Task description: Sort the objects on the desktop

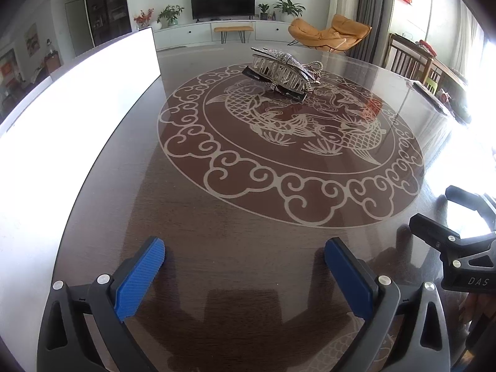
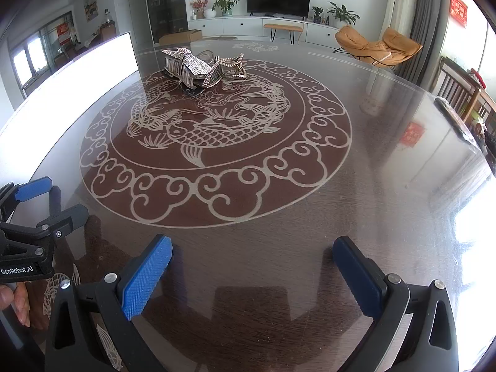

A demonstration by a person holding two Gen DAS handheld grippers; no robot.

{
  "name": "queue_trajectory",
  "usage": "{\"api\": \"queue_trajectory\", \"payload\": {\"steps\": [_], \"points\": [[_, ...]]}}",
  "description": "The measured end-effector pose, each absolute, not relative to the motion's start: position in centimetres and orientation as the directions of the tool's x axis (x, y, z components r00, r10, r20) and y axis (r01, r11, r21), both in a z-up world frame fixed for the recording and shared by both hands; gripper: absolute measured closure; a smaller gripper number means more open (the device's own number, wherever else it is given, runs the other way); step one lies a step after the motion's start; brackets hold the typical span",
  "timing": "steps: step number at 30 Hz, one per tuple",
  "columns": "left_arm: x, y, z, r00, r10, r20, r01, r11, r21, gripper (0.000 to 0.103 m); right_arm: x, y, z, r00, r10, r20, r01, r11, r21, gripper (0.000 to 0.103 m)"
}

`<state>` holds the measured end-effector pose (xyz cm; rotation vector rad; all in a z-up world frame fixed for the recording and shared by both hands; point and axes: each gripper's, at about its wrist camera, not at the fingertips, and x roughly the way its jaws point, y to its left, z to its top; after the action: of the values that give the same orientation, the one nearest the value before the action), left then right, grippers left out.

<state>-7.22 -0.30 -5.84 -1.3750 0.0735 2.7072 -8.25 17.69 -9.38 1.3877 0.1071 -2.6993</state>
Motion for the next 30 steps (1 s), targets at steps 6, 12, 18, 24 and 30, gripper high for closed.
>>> {"api": "queue_trajectory", "payload": {"steps": [6,12,18,24,30], "points": [[-6.7,-2.2,-5.5,-0.61,0.105,-0.786,-0.054,-0.994,-0.091,0.0,-8.3,17.7,-9.4,-0.578,-0.061,-0.814,0.125,-0.992,-0.015,0.0],[-6.6,-3.0,-5.4,-0.613,0.084,-0.786,-0.02,-0.996,-0.091,0.0,-8.2,17.7,-9.4,-0.578,-0.061,-0.814,0.125,-0.992,-0.014,0.0],[-6.7,-3.4,-5.4,-0.621,0.088,-0.779,-0.003,-0.994,-0.11,0.0,-11.9,17.6,-9.4,-0.552,-0.137,-0.823,0.26,-0.966,-0.013,0.0],[-6.7,-3.3,-5.5,-0.622,0.087,-0.778,-0.002,-0.994,-0.109,0.0,-22.5,20.1,-7.4,-0.58,-0.11,-0.807,0.047,-0.994,0.101,0.0],[-6.8,-3.6,-5.5,-0.627,0.099,-0.773,-0.001,-0.992,-0.127,0.0,-32.0,19.7,-6.7,-0.55,-0.021,-0.835,-0.117,-0.988,0.102,0.0]]}}
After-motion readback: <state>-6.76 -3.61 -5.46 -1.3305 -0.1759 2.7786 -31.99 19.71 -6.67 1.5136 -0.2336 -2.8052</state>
